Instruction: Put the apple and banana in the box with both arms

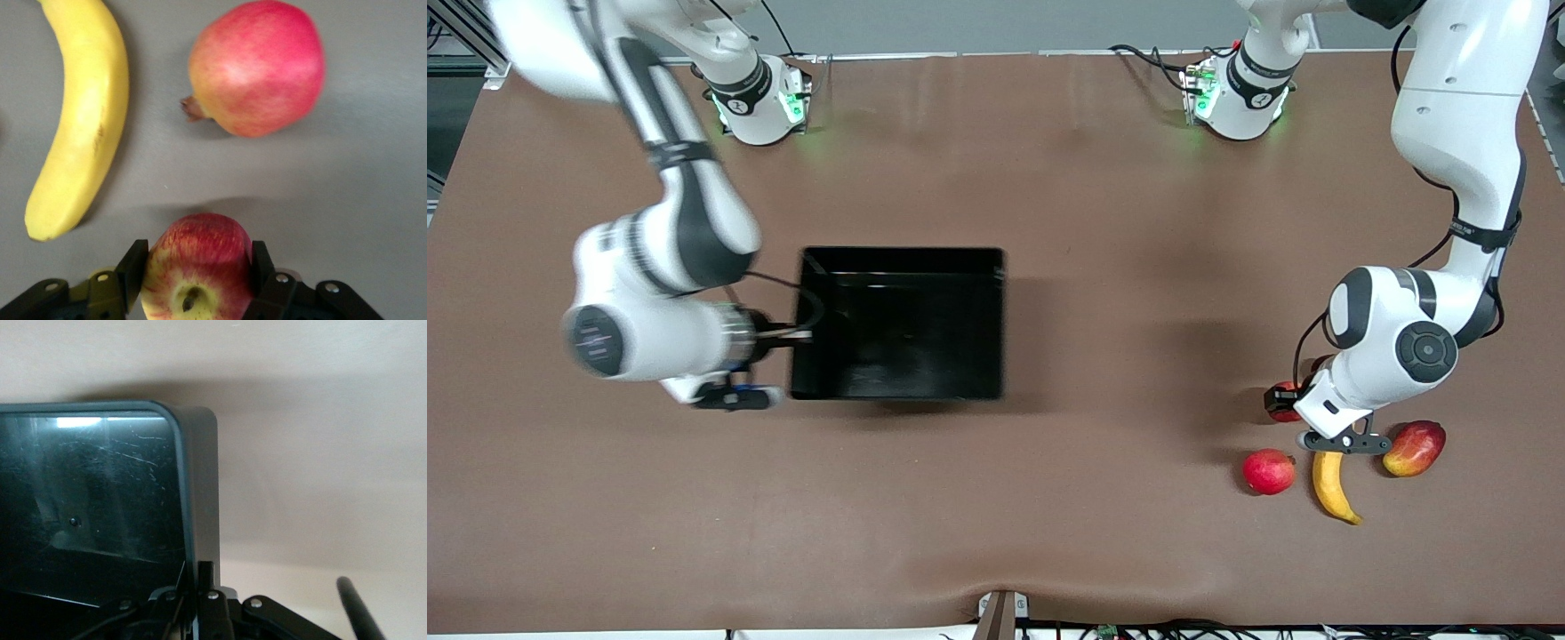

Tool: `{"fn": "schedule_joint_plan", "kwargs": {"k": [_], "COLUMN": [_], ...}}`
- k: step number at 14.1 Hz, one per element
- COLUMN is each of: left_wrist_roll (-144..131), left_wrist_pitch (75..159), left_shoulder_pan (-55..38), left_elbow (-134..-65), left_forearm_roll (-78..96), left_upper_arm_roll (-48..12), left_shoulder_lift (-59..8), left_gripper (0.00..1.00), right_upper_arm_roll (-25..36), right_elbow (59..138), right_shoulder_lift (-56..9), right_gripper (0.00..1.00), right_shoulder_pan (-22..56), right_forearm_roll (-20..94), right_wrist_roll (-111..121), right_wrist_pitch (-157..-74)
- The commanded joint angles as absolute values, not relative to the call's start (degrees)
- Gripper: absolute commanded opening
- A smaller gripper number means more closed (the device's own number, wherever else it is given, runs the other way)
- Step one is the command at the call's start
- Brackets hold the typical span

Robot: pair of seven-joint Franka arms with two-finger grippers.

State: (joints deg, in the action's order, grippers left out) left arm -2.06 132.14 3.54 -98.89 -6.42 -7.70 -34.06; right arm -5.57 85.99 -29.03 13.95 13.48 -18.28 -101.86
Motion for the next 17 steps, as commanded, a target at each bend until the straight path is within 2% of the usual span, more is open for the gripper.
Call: {"fn": "schedule_joint_plan", "kwargs": {"k": [1, 4, 9, 10, 11, 13, 17], "left_wrist_roll": [-2.11, -3.07, -10.88, -12.64, -14.92, -19.93, -25.91], "left_wrist_pitch": [125.44, 120.34, 115.32, 115.23, 115.31, 116.1, 118.64], "left_shoulder_pan": [3.52, 3.52, 3.43, 3.34, 3.17, 2.38, -5.25], "left_elbow": [-99.58, -99.41, -99.31, -99.32, -99.23, -99.14, -98.61], "left_forearm_roll": [-5.54, -5.54, -5.63, -5.97, -5.98, -6.41, -7.03], "left_upper_arm_roll": [-9.49, -11.59, -18.35, -20.02, -21.52, -24.07, -24.26], "left_shoulder_lift": [-28.4, -24.09, -20.4, -20.13, -20.21, -21.0, -22.93], "left_gripper": [0.25, 0.25, 0.26, 0.26, 0.26, 0.25, 0.25], "right_upper_arm_roll": [-4.92, -4.92, -4.83, -4.83, -4.75, -4.05, -3.34], "right_elbow": [84.9, 84.9, 84.81, 84.81, 84.64, 80.45, 66.04], "right_shoulder_lift": [-31.37, -35.14, -38.23, -38.23, -37.88, -36.92, -35.77], "right_gripper": [0.0, 0.0, 0.0, 0.58, 1.0, 1.0, 1.0], "right_shoulder_pan": [19.49, 25.21, 28.82, 29.09, 28.74, 27.96, 22.25], "right_forearm_roll": [15.9, 18.28, 18.19, 18.11, 17.5, 15.57, 7.93], "right_wrist_roll": [-25.2, -29.17, -29.27, -29.44, -28.75, -28.48, -27.69], "right_wrist_pitch": [-106.59, -114.32, -116.98, -116.98, -116.72, -115.24, -97.16]}}
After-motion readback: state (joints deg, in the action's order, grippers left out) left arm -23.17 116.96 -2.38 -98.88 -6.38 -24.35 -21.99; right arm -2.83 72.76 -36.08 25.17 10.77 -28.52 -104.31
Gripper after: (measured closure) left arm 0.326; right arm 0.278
